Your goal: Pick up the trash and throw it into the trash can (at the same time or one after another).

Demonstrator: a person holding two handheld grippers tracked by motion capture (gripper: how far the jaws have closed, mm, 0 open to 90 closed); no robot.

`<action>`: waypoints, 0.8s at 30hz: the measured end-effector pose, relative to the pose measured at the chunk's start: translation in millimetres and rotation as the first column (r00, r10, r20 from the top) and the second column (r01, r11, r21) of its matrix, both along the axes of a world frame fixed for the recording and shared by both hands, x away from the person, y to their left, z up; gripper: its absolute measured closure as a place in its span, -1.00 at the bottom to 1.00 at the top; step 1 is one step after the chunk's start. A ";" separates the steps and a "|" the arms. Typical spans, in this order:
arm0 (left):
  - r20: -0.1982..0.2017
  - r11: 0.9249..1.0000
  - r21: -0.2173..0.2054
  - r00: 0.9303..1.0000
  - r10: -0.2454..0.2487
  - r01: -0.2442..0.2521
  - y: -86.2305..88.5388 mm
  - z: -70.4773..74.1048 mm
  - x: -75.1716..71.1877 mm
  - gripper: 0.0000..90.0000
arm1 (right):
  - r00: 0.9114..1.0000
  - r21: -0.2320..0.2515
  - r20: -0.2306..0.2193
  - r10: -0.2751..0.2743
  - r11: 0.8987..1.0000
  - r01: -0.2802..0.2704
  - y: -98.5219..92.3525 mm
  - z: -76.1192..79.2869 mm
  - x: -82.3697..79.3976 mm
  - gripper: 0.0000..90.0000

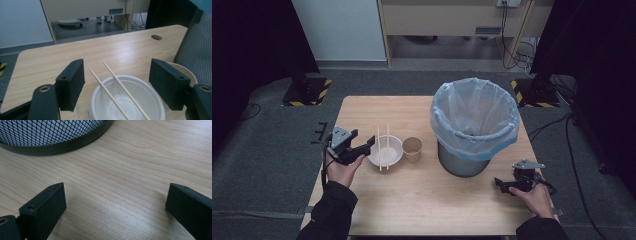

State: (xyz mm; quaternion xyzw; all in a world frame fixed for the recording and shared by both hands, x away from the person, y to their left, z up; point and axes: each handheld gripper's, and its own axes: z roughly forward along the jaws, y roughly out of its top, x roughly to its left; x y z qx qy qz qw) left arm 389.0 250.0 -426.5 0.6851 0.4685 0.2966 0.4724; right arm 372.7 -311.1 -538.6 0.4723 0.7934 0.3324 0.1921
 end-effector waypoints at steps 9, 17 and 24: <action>-0.080 0.999 0.038 0.997 0.020 -0.017 -14.2 -24.4 22.4 -0.26 | 1.000 0.000 0.000 0.000 1.000 0.000 0.0 0.0 0.0 -0.93; -0.159 0.997 0.079 0.987 0.036 -0.023 -19.4 -45.3 37.1 -0.08 | 1.000 0.000 0.000 0.000 1.000 0.000 0.0 0.0 0.0 -0.93; -0.211 0.993 0.113 0.976 0.047 -0.024 -24.7 -60.2 44.3 0.07 | 1.000 0.000 0.000 0.000 1.000 0.000 0.0 0.0 0.0 -0.93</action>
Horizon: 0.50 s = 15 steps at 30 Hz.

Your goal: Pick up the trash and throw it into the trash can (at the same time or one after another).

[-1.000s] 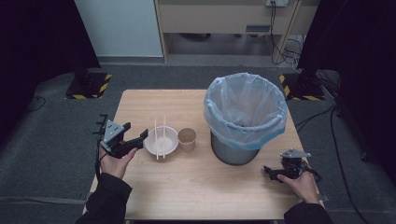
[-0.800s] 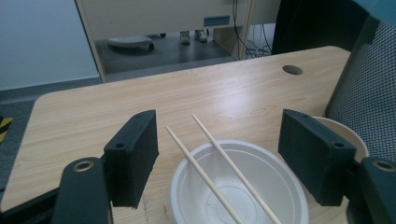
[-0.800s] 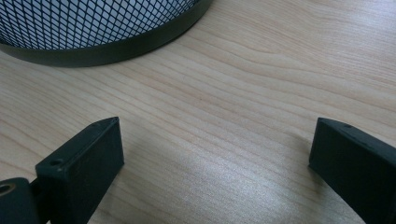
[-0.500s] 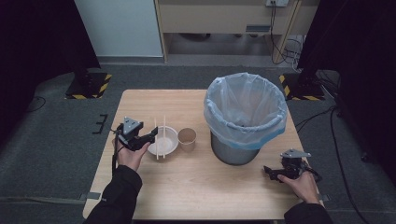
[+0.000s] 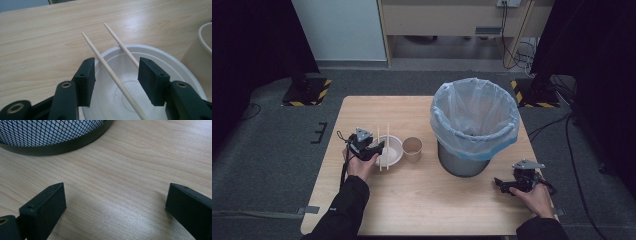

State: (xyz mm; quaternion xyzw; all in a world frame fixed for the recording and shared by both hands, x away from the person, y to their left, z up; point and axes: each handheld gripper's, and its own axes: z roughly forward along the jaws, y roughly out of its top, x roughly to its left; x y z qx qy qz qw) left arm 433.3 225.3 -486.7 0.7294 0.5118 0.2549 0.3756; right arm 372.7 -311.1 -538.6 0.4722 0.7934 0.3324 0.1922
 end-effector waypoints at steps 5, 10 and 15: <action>-0.027 1.000 0.011 1.000 0.013 -0.013 -1.0 -4.4 1.6 0.22 | 1.000 0.000 0.000 0.000 1.000 0.000 0.0 0.0 0.0 -0.93; -0.055 1.000 0.021 0.998 0.021 -0.020 -1.3 -7.4 3.1 0.33 | 1.000 0.001 0.000 -0.001 1.000 0.001 0.1 0.0 0.0 -0.93; -0.069 1.000 0.011 0.997 0.022 -0.022 -0.6 -8.7 3.3 0.45 | 1.000 0.000 0.000 0.000 1.000 0.000 0.0 0.0 0.0 -0.93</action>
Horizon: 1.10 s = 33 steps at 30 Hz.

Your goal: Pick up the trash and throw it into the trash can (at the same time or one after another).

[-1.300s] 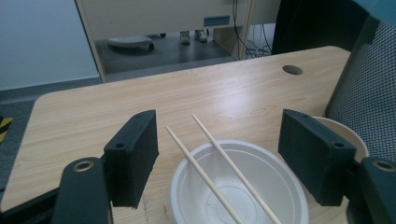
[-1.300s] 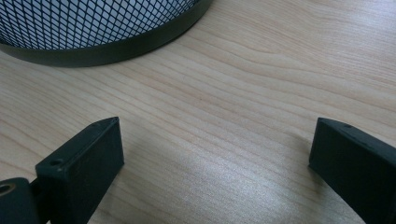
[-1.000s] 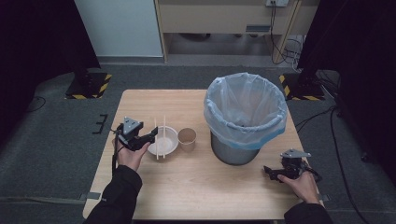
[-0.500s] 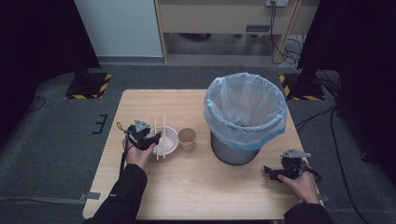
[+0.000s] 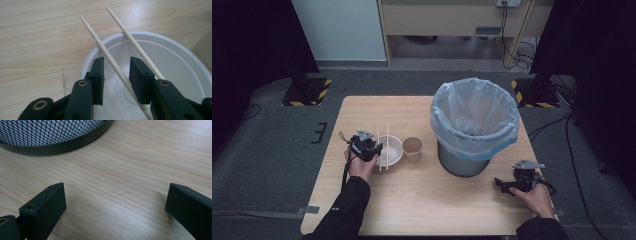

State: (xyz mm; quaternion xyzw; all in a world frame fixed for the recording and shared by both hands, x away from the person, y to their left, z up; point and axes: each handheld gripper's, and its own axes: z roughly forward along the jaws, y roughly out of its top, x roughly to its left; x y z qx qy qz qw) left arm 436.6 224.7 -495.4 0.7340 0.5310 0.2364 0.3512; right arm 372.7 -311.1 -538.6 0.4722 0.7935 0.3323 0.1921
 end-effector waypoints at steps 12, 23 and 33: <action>-0.030 1.000 0.003 1.000 -0.002 0.002 -2.0 -0.7 -0.5 0.72 | 1.000 0.001 0.000 -0.001 1.000 0.001 0.1 0.0 0.0 -0.93; -0.042 1.000 -0.007 0.999 0.002 -0.002 -0.4 0.1 -1.1 0.88 | 1.000 0.001 0.000 -0.001 1.000 0.001 0.1 0.0 0.0 -0.93; -0.028 1.000 -0.028 1.000 0.007 -0.008 2.4 5.0 -2.7 0.89 | 1.000 0.000 0.000 0.000 1.000 0.000 0.0 0.0 0.0 -0.93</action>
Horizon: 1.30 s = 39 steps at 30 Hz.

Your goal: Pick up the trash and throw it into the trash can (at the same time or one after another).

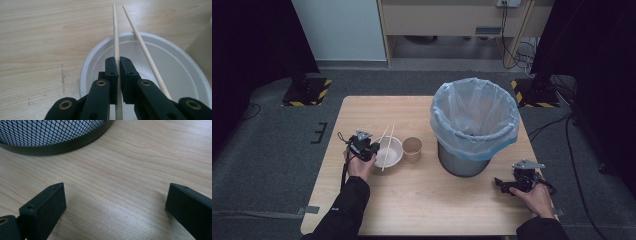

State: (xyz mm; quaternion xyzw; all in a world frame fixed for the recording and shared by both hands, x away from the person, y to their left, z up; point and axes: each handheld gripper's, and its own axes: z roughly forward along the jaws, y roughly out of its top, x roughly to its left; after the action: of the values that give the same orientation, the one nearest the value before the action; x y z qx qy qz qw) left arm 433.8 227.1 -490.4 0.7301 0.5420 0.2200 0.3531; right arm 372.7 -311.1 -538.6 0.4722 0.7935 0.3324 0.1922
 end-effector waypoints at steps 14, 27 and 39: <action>0.090 0.997 -0.074 0.996 0.009 -0.002 7.3 25.4 -8.4 0.89 | 1.000 0.000 0.000 0.000 1.000 0.000 0.0 0.0 0.0 -0.93; 0.200 0.990 -0.140 0.980 0.004 0.024 16.6 56.8 -18.8 0.89 | 1.000 0.000 0.001 0.000 1.000 0.000 0.0 0.0 0.0 -0.93; 0.320 0.979 -0.183 0.947 -0.029 0.092 8.6 92.8 -32.4 0.89 | 1.000 0.000 0.000 0.000 1.000 0.000 0.0 0.0 0.0 -0.93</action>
State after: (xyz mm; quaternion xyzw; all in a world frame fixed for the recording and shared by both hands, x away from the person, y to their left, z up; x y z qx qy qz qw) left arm 401.4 235.7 -397.5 0.6637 0.4745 0.2687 0.5119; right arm 372.7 -311.1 -538.6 0.4722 0.7935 0.3324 0.1922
